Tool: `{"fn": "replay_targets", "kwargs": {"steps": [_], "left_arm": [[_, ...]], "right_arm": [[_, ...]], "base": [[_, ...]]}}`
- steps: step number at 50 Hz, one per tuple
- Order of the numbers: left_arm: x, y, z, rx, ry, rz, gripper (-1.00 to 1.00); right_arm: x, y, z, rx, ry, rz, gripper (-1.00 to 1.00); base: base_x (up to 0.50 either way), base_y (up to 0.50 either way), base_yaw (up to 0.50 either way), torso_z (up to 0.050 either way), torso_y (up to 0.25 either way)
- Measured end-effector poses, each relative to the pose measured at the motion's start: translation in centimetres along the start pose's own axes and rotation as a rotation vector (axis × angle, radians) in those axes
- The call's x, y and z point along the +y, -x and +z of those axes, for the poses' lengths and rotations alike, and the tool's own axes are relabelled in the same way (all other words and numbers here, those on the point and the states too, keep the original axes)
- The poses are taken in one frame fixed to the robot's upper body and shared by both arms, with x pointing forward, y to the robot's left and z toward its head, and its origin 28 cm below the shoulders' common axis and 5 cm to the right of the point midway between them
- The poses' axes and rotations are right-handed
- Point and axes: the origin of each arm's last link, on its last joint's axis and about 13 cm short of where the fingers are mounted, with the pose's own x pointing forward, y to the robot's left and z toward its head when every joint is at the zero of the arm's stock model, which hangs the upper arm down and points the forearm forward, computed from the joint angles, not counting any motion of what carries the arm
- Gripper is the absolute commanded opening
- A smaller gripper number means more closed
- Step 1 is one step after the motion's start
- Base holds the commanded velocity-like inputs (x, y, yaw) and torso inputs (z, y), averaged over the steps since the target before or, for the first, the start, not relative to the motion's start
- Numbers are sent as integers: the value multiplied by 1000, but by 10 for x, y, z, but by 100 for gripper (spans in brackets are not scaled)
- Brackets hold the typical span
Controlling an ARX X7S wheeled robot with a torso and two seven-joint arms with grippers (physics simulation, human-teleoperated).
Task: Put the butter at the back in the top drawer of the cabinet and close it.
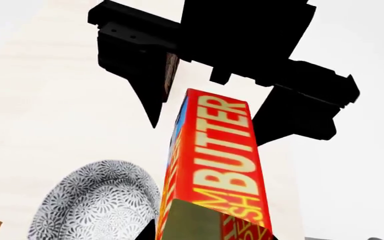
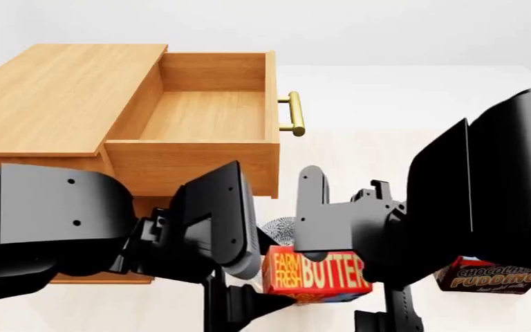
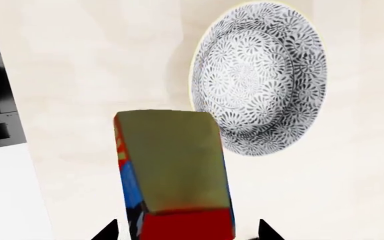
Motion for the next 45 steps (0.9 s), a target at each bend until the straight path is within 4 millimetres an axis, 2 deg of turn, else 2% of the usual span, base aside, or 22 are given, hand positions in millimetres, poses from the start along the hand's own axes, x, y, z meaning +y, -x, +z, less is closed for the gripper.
{"fn": "replay_targets", "kwargs": {"steps": [45], "left_arm": [[-3, 21, -6, -15, 29, 72, -100]], "right_arm": [[-2, 7, -36, -61, -153, -54, 100]], "base": [[0, 0, 0, 0, 1]]}}
